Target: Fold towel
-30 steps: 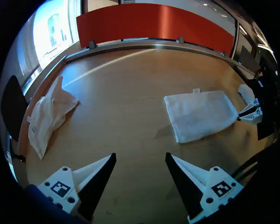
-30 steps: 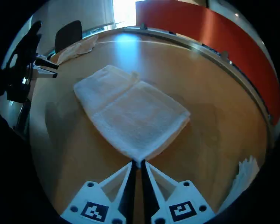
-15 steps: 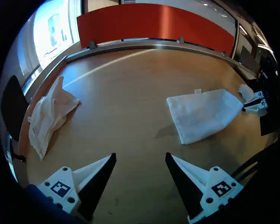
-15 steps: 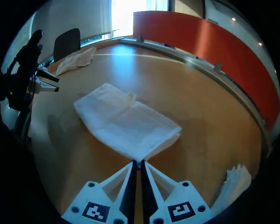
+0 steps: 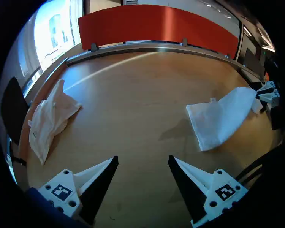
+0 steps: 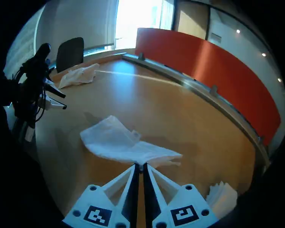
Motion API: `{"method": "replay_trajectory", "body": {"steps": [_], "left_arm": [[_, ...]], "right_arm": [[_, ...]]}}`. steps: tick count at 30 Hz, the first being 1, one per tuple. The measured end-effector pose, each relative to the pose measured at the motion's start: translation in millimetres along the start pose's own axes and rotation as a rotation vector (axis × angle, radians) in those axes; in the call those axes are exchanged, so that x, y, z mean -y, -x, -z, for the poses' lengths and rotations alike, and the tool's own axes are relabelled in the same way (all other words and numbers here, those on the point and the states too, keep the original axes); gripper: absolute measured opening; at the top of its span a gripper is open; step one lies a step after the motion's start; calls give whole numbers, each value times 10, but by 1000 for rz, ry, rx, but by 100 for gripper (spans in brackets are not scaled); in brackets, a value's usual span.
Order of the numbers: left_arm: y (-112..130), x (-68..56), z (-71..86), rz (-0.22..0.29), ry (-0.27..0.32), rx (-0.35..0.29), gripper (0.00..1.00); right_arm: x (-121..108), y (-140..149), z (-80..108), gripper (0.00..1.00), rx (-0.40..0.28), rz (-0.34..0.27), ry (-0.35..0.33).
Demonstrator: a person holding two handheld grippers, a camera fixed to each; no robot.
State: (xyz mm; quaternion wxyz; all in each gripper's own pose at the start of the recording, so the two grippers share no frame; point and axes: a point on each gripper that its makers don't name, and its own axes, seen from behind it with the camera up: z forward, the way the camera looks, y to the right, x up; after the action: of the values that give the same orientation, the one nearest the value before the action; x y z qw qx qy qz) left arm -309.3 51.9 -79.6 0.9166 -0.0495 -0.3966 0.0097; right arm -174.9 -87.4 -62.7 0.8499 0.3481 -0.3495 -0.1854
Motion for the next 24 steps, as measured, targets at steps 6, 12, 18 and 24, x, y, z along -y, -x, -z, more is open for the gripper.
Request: {"method": "replay_trajectory", "body": {"steps": [6,12,18,24], "left_arm": [[-21,-29,-2,-6,3,-3,98],[-24,-57,0,-9,6,-4,98],[-24,-83,2,-9,8,-4,98],[-35,-115,6,-15,11,-7,98]], "right_arm": [[-16,-117,132,7,-18,18,14],[-25,-164,228,7,-25,36,22],[-36,-200,278,7,-30,49,24],[15,-228,250,7,-32,70,11]]}}
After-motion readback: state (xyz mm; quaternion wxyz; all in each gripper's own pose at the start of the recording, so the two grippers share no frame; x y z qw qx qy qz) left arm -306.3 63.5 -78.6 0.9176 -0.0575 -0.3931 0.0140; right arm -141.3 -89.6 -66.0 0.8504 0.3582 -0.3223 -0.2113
